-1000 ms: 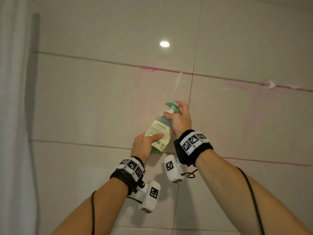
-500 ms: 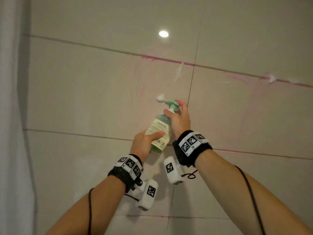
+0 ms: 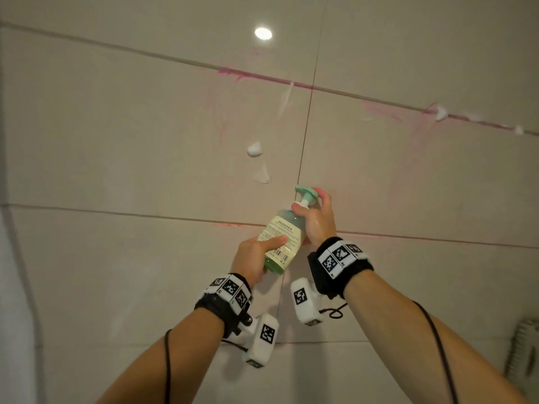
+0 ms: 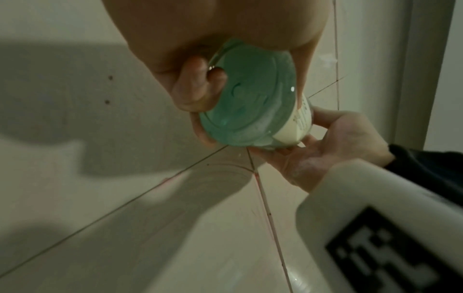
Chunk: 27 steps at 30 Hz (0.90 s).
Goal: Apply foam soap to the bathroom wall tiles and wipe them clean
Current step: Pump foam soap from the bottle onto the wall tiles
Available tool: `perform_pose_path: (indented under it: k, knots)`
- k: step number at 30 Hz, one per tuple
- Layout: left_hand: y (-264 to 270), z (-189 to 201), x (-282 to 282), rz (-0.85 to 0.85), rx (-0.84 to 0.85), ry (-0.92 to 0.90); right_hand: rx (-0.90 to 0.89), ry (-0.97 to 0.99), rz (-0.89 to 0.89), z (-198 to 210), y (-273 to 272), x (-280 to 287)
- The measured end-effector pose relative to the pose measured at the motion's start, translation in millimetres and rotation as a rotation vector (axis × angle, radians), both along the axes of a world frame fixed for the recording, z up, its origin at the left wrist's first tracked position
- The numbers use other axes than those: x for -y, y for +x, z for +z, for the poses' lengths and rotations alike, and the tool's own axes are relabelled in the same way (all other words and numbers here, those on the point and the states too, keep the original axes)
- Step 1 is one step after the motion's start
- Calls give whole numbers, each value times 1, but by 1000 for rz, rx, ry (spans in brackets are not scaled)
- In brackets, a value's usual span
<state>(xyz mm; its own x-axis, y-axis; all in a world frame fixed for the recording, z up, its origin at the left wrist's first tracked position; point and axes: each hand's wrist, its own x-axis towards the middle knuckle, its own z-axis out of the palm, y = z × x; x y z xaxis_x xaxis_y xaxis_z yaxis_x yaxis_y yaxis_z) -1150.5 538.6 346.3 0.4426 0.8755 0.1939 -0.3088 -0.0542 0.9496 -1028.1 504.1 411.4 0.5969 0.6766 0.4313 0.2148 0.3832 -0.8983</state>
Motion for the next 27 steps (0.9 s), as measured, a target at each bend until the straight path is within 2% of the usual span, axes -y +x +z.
perform_pose_path:
  k: [11,20,27]
  knots:
    - [16,-7,-6,28,-32,48,-95,60,-20,-10,23,-3]
    - [22,-16,-13,36,-7,51,-55,39,-58,-14,29,-7]
    - [43,-16,-2,-48,-18,63,-7,-33,-101,-9,52,7]
